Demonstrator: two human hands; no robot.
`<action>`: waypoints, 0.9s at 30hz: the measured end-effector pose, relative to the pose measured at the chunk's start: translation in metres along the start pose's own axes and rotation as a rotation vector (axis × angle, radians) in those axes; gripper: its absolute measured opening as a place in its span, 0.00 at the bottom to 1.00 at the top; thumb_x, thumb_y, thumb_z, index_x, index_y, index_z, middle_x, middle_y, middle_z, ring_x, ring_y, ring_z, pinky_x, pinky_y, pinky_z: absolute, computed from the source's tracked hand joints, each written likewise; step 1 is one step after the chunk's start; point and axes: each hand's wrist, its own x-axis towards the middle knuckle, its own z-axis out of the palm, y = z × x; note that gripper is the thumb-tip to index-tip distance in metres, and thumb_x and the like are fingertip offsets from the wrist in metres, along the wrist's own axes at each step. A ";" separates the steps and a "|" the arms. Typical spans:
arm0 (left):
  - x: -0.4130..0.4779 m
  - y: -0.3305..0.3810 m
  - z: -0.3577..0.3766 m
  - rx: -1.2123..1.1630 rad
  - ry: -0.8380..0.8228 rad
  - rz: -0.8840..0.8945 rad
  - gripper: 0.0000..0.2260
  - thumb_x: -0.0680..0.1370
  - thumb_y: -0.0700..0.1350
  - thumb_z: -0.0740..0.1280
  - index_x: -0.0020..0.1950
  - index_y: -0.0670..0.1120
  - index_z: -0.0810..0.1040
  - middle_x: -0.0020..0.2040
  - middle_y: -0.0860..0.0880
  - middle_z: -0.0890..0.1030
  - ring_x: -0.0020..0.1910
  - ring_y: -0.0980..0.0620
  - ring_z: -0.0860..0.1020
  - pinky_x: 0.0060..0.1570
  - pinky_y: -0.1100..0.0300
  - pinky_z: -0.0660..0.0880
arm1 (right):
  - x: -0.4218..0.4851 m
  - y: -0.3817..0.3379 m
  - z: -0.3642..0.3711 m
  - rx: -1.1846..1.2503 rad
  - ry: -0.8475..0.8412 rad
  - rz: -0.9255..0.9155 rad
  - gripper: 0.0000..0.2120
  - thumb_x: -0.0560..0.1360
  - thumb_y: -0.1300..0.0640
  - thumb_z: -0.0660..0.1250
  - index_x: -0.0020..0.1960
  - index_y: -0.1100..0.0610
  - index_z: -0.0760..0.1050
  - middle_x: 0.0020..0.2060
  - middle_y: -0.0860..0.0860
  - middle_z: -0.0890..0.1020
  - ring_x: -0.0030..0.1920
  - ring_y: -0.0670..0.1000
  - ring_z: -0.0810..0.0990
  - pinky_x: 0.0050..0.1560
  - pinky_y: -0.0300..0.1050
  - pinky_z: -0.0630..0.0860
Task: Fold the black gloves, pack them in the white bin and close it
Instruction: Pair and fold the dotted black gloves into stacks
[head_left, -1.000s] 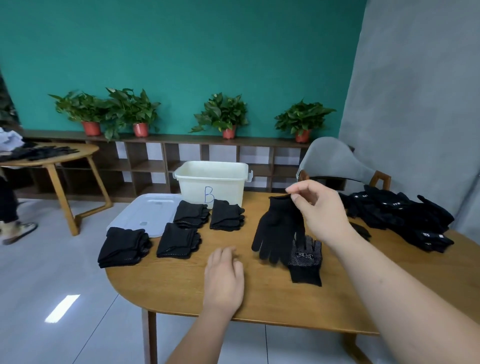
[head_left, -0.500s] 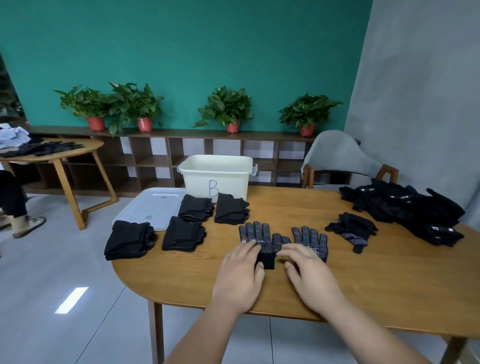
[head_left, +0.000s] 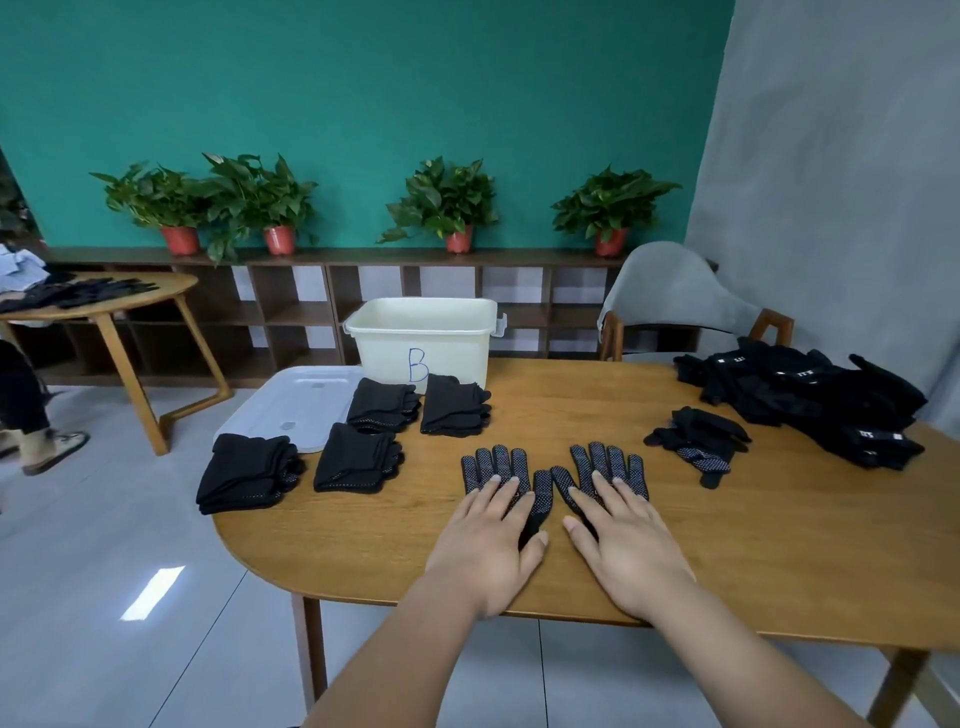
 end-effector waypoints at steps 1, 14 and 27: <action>0.003 0.000 0.000 0.032 -0.054 -0.012 0.32 0.85 0.67 0.43 0.87 0.55 0.47 0.87 0.53 0.43 0.84 0.53 0.36 0.83 0.51 0.39 | 0.001 -0.001 -0.002 -0.018 -0.056 0.019 0.32 0.83 0.31 0.38 0.85 0.39 0.47 0.85 0.46 0.43 0.84 0.51 0.38 0.84 0.53 0.42; 0.003 0.004 -0.001 0.144 -0.093 -0.024 0.31 0.84 0.68 0.39 0.86 0.59 0.42 0.85 0.51 0.35 0.82 0.47 0.28 0.82 0.44 0.34 | -0.010 -0.007 -0.004 -0.105 0.061 0.074 0.37 0.77 0.35 0.29 0.84 0.38 0.53 0.85 0.46 0.53 0.84 0.52 0.48 0.82 0.52 0.49; 0.007 0.004 -0.002 0.102 -0.123 -0.016 0.35 0.82 0.72 0.38 0.87 0.58 0.43 0.86 0.52 0.38 0.83 0.47 0.31 0.83 0.45 0.37 | -0.003 -0.004 -0.001 -0.057 -0.026 0.005 0.30 0.85 0.37 0.38 0.85 0.42 0.46 0.85 0.46 0.45 0.84 0.49 0.40 0.83 0.51 0.41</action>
